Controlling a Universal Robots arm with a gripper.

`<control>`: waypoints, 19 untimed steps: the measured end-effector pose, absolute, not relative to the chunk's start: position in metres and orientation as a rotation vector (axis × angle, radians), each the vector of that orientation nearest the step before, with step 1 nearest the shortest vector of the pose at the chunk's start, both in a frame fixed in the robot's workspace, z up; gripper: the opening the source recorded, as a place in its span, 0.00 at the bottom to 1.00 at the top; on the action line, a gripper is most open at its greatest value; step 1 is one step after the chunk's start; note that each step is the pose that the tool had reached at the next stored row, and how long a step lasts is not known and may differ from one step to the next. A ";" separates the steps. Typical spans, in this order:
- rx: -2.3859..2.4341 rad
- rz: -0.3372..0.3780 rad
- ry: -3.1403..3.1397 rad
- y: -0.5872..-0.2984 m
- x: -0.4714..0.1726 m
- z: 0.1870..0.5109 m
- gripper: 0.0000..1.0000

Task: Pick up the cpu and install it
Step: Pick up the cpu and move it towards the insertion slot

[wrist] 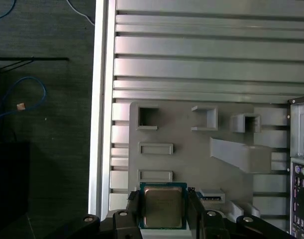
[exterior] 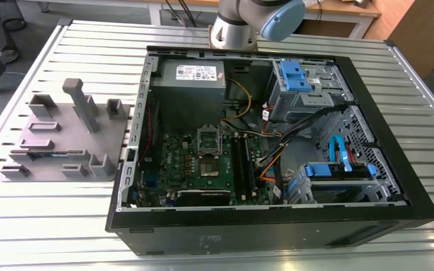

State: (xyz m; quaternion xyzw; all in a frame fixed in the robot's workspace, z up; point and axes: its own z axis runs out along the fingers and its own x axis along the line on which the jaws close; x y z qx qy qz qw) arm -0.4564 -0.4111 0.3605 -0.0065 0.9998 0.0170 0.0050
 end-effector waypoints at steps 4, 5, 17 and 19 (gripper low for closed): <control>-0.020 0.054 3.131 -0.411 -0.456 0.363 0.47; -0.020 0.054 3.131 -0.411 -0.456 0.363 0.47; -0.020 0.053 3.131 -0.411 -0.452 0.364 0.47; -0.020 0.053 3.131 -0.411 -0.451 0.364 0.47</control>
